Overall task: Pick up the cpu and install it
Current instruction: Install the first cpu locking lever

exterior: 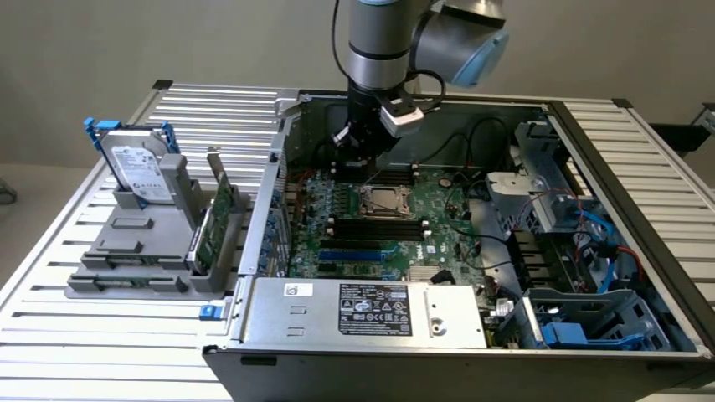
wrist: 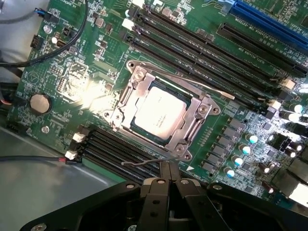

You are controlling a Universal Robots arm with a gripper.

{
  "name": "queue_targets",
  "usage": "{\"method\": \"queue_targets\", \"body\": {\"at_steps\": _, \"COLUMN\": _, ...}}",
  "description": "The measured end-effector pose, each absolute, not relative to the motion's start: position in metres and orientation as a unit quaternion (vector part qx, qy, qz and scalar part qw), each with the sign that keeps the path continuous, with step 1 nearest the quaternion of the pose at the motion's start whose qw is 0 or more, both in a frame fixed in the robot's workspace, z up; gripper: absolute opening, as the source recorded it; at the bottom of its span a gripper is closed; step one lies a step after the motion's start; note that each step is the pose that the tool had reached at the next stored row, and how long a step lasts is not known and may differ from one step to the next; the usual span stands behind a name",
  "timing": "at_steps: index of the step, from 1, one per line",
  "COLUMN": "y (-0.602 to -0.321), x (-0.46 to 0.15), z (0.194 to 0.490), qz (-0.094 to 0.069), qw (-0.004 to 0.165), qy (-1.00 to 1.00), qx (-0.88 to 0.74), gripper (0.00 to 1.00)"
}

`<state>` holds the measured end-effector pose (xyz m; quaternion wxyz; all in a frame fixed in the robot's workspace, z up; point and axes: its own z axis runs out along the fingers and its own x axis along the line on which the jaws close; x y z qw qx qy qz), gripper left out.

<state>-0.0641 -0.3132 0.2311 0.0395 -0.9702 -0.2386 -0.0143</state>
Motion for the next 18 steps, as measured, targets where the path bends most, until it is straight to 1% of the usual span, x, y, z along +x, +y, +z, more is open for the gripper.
{"method": "queue_targets", "body": {"at_steps": 5, "y": -0.313, "x": -0.064, "z": 0.228, "qz": -0.014, "qw": 0.043, "qy": -0.259, "qx": -0.965, "gripper": 0.11}}
{"method": "queue_targets", "body": {"at_steps": 11, "y": -0.314, "x": -0.064, "z": 0.220, "qz": -0.018, "qw": 0.047, "qy": -0.268, "qx": -0.962, "gripper": 0.11}}
{"method": "queue_targets", "body": {"at_steps": 13, "y": -0.314, "x": -0.064, "z": 0.219, "qz": -0.020, "qw": 0.052, "qy": -0.270, "qx": -0.961, "gripper": 0.11}}
{"method": "queue_targets", "body": {"at_steps": 16, "y": -0.314, "x": -0.064, "z": 0.218, "qz": -0.024, "qw": 0.066, "qy": -0.272, "qx": -0.960, "gripper": 0.11}}
{"method": "queue_targets", "body": {"at_steps": 18, "y": -0.314, "x": -0.064, "z": 0.218, "qz": -0.025, "qw": 0.069, "qy": -0.273, "qx": -0.959, "gripper": 0.11}}
